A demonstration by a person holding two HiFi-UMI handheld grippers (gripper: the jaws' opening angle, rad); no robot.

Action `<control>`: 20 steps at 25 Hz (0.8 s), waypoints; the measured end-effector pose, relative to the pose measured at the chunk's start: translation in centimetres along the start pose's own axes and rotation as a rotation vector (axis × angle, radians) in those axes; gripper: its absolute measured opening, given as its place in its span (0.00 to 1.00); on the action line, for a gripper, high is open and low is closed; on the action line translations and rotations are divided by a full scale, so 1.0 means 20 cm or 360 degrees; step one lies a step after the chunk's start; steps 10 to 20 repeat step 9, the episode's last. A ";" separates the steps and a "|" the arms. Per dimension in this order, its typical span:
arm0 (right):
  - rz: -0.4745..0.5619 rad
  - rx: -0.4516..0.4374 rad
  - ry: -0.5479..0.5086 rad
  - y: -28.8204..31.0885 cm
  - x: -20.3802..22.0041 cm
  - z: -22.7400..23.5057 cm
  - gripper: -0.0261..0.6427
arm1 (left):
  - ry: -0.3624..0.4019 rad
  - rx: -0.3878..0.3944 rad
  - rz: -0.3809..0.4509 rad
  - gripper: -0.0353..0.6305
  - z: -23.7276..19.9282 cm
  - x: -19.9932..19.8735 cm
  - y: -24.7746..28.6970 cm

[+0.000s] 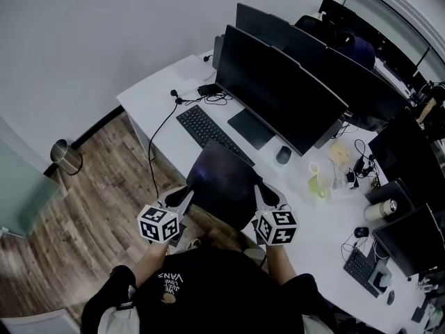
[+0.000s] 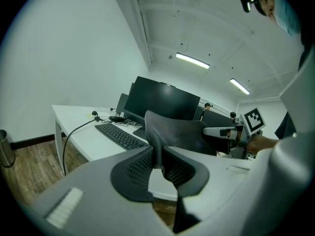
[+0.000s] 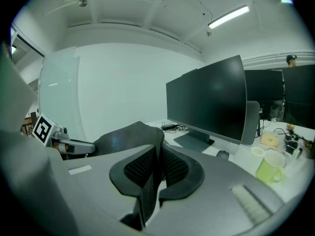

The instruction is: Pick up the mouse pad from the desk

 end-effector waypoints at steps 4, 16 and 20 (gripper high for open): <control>-0.0003 0.0005 0.0011 0.01 0.00 0.01 0.10 | 0.0010 0.0008 -0.0009 0.14 0.00 -0.01 0.02; 0.0002 0.0011 0.0014 0.01 0.00 0.04 0.10 | 0.0025 0.0009 -0.0014 0.14 0.01 -0.02 0.05; 0.0002 0.0011 0.0014 0.01 0.00 0.04 0.10 | 0.0025 0.0009 -0.0014 0.14 0.01 -0.02 0.05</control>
Point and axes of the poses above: the fingertips, and each gripper's own axes: y forward along the fingers, z to its right, x out of its underside, the point moved 10 cm from there along -y, backward along the fingers, and after that the axes turned 5 degrees about -z, right-handed, at the moved point
